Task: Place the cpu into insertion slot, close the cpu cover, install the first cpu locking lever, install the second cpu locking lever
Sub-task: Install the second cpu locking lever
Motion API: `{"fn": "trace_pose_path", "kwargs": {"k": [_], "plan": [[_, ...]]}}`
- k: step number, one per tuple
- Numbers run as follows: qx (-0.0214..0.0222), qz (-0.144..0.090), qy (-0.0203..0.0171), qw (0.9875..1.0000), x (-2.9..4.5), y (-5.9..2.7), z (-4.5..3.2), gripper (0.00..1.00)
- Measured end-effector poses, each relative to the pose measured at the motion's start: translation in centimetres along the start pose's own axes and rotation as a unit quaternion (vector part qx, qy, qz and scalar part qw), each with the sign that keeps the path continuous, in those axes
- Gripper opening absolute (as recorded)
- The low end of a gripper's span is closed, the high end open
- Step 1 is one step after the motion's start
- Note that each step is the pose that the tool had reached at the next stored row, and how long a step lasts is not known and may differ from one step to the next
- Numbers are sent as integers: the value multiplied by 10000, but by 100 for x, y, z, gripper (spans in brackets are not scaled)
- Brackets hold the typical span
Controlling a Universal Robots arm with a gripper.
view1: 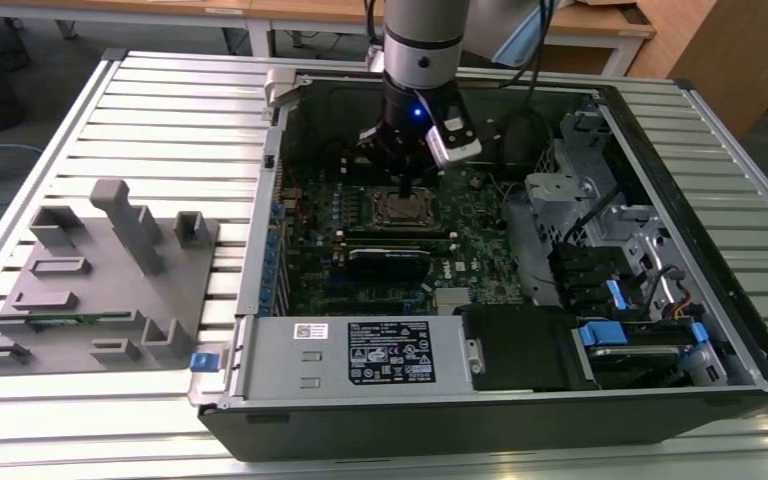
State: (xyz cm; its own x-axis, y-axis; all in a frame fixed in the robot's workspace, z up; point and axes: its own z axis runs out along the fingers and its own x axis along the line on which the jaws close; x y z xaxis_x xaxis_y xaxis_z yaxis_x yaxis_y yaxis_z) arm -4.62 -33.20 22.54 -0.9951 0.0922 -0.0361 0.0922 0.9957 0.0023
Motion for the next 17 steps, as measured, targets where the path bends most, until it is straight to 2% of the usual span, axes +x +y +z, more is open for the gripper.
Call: {"fn": "trace_pose_path", "kwargs": {"k": [11, 17], "plan": [[1, 0, 0, 10000, -1, 0, -30, 11], [0, 0, 1, 10000, -3, 0, -74, 11]]}}
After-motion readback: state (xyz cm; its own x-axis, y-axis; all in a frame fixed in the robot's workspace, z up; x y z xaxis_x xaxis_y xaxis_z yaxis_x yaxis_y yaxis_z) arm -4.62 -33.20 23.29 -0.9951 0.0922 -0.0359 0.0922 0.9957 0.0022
